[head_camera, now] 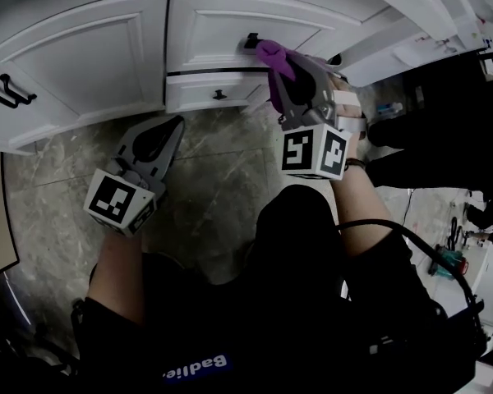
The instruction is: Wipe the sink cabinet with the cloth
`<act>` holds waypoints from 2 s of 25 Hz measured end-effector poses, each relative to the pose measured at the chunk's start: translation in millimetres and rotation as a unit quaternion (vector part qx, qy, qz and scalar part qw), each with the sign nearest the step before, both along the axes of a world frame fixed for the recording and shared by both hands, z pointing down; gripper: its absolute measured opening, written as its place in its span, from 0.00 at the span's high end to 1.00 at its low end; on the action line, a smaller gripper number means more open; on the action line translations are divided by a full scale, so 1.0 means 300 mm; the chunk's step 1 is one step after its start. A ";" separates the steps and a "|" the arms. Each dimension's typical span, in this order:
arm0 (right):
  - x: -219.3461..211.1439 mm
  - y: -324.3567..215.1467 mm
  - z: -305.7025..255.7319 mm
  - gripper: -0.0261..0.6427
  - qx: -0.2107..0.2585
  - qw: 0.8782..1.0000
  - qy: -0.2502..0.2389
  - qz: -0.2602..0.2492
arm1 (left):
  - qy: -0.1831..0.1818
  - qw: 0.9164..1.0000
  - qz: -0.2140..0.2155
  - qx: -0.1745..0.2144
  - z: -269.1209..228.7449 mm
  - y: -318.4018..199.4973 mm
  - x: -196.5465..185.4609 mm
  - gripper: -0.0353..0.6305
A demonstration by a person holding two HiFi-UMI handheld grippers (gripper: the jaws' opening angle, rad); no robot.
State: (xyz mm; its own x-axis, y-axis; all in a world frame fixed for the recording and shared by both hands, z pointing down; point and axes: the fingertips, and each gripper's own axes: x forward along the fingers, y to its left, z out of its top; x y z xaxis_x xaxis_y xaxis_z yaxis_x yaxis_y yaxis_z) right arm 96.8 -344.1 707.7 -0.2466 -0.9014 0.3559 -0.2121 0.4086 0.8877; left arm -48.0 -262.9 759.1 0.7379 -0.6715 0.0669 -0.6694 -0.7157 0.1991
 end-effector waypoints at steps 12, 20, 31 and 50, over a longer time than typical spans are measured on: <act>0.032 -0.102 -0.193 0.85 0.104 0.995 -0.007 0.010 | -0.006 1.000 0.023 0.015 -0.017 0.010 0.077 0.96; 0.064 -0.135 0.108 0.85 0.019 1.000 0.003 0.021 | -0.018 1.000 0.014 0.008 -0.014 0.019 0.058 0.96; 0.120 -0.057 0.379 0.85 -0.097 0.994 0.026 0.037 | -0.025 0.999 0.024 0.004 0.006 0.036 0.061 0.96; 0.234 -0.130 -0.125 0.85 0.087 0.995 -0.005 0.051 | -0.020 0.999 0.045 0.008 0.003 0.025 0.106 0.96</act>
State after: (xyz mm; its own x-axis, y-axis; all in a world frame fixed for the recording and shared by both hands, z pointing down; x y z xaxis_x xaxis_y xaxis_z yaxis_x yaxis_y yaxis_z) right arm 167.1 -383.0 670.3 -0.1542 -0.9697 0.1893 -0.2539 0.2240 0.9409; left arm -16.2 -255.5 760.1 0.7919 -0.6045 0.0865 -0.6099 -0.7759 0.1613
